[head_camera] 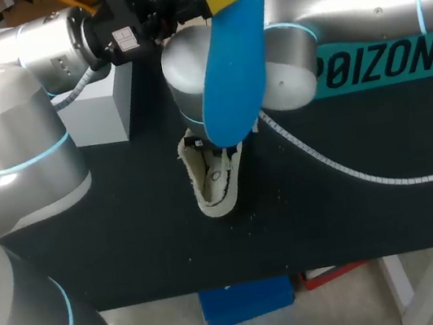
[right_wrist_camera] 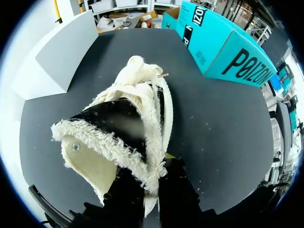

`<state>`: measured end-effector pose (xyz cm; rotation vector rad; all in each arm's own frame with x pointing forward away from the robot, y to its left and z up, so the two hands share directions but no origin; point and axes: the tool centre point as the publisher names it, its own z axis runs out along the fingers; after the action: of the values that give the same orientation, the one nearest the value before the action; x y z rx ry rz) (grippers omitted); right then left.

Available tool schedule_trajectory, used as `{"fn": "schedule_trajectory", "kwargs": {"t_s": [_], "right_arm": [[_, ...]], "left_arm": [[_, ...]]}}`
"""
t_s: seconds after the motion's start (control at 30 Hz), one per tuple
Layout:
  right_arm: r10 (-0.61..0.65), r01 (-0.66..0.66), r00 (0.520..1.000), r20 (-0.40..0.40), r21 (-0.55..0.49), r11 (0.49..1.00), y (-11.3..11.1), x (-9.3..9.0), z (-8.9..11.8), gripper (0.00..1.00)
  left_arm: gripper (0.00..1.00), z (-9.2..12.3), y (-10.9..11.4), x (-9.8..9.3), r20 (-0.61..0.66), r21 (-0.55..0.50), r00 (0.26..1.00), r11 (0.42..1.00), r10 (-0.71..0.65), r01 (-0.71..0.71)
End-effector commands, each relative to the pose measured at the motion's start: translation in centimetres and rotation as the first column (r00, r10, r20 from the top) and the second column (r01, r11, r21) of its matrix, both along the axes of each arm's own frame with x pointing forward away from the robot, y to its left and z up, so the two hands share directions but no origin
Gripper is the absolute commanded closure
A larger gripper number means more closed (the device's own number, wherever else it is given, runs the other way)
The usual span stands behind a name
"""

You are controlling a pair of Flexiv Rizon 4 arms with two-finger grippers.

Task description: Take the shoe out of the shoebox, open the shoe tongue, remove and reinsert the insole, then place the shoe into the shoebox

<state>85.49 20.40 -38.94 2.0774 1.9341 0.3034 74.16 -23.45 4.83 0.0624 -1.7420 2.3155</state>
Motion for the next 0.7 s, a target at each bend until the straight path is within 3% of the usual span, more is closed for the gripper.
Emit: {"fn": "schedule_trajectory", "kwargs": {"t_s": [0.03, 0.2, 0.23, 0.27, 0.3, 0.47, 0.7], "right_arm": [[0.013, -0.013, 1.000, 0.012, 0.020, 1.000, -0.2, -0.2, -0.9, 1.00], [0.041, -0.040, 0.999, -0.024, 0.057, 0.998, -0.2, -0.1, -1.5, 1.00], [0.053, -0.050, 0.998, -0.029, 0.088, 0.995, -0.2, 0.0, -1.6, 0.84], [0.065, -0.062, 0.997, -0.031, 0.096, 0.993, -0.1, 0.0, -1.6, 0.48], [0.080, -0.075, 0.996, -0.040, 0.122, 0.990, 0.0, 0.1, -1.5, 0.00], [0.223, -0.169, 0.960, -0.168, 0.286, 0.943, -0.1, 0.3, -1.3, 0.00], [0.337, -0.247, 0.925, -0.177, 0.392, 0.886, -1.3, 0.6, 0.9, 0.00]], "left_arm": [[1.00, 0.0, -0.2, 0.0, 0.001, 0.001, 1.000, 1.000, 0.001, -0.001], [1.00, 0.0, -0.2, 0.0, 0.001, 0.001, 1.000, 1.000, 0.001, -0.001], [1.00, 0.0, -0.2, 0.0, 0.001, 0.001, 1.000, 1.000, 0.001, -0.001], [1.00, 0.0, -0.2, 0.0, 0.001, 0.001, 1.000, 1.000, 0.001, -0.001], [1.00, 0.0, -0.2, 0.0, 0.001, 0.001, 1.000, 1.000, 0.001, -0.001], [1.00, 0.0, -0.2, 0.0, 0.001, 0.001, 1.000, 1.000, 0.001, -0.001], [1.00, 0.0, -0.2, 0.0, 0.001, 0.001, 1.000, 1.000, 0.001, -0.001]]}}
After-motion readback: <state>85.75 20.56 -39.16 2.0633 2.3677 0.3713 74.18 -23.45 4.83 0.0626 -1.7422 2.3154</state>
